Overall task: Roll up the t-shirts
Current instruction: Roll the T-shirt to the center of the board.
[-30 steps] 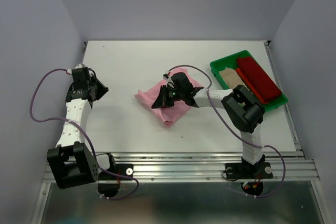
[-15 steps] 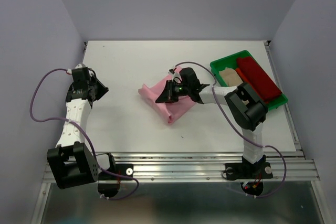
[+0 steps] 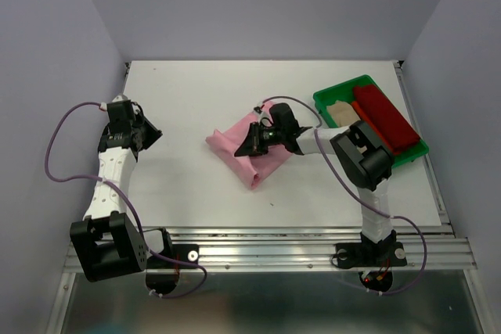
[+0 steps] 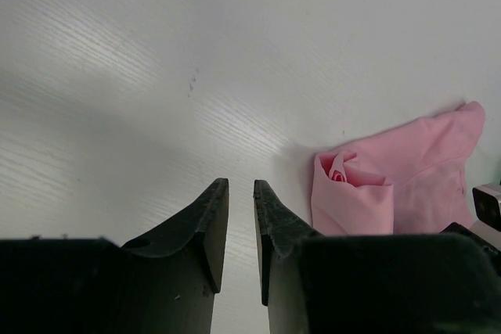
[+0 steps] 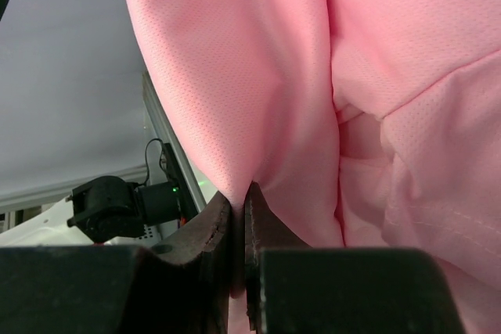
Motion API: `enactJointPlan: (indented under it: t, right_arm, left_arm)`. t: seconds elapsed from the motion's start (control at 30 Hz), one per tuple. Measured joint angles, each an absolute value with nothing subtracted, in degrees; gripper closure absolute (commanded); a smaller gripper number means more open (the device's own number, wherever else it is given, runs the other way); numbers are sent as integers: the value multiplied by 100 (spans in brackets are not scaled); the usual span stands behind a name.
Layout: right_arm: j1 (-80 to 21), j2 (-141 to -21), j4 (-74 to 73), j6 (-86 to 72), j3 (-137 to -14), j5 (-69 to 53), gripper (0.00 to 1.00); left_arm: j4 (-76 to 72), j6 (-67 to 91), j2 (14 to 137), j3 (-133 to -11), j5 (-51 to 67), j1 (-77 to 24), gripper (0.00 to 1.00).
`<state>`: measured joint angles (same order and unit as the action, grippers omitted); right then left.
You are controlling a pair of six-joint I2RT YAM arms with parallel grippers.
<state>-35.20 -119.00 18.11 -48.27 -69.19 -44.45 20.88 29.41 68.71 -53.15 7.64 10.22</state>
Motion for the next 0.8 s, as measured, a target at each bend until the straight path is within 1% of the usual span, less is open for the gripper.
enactJointPlan:
  t: [0.07,0.13,0.17,0.23,0.27,0.3,0.33,0.37,0.4,0.43,0.53,0.57,0.67,0.7,0.8]
  right_arm:
    - [-3485,-11933,1813,-4829,-6908,-4466,98]
    - [-3465,-11939,1817,-4829,-6877,-4477,96]
    - [-3454,-11939,1820,-4829,-6869,-4486,93]
    - [-3437,-11939,1831,-4827,-6851,-4486,82]
    - [-3417,-11939,1831,-4825,-6851,-4488,79]
    - [-3404,-11939,1831,-4821,-6849,-4488,72]
    - [-3380,-11939,1841,-4823,-6845,-4488,68]
    - [-3363,-11939,1844,-4818,-6840,-4486,67]
    - [-3339,-11939,1846,-4818,-6838,-4482,65]
    - [-3323,-11939,1852,-4823,-6825,-4471,63]
    - [-3295,-11939,1850,-4818,-6755,-4436,49]
    - [-3291,-11939,1848,-4812,-6731,-4418,43]
    - [-3286,-11928,1846,-4770,-6670,-4348,40]
    - [-3262,-11917,1817,-4724,-6657,-4318,36]
    - [-3258,-11852,1702,-4626,-6654,-4215,33]
  left_arm:
    - [2088,2941,6871,-5315,781,1022,69]
    - [2088,2941,6871,-5315,797,1020,69]
    - [2088,2941,6871,-5315,803,1009,69]
    - [2088,2941,6873,-5315,810,987,69]
    - [2088,2943,6873,-5315,812,954,69]
    - [2088,2941,6877,-5319,814,899,69]
    - [2088,2943,6882,-5321,816,858,69]
    - [2091,2943,6893,-5328,812,788,70]
    - [2093,2943,6917,-5341,810,657,73]
    - [2088,2943,6954,-5365,810,510,82]
    - [2086,2941,7140,-5485,768,8,100]
    - [2084,2932,7214,-5524,773,-141,100]
    - [2016,2917,7540,-5636,858,-709,100]
    - [1986,2915,7647,-5638,902,-864,100]
    - [1885,2917,7972,-5638,1048,-1188,100]
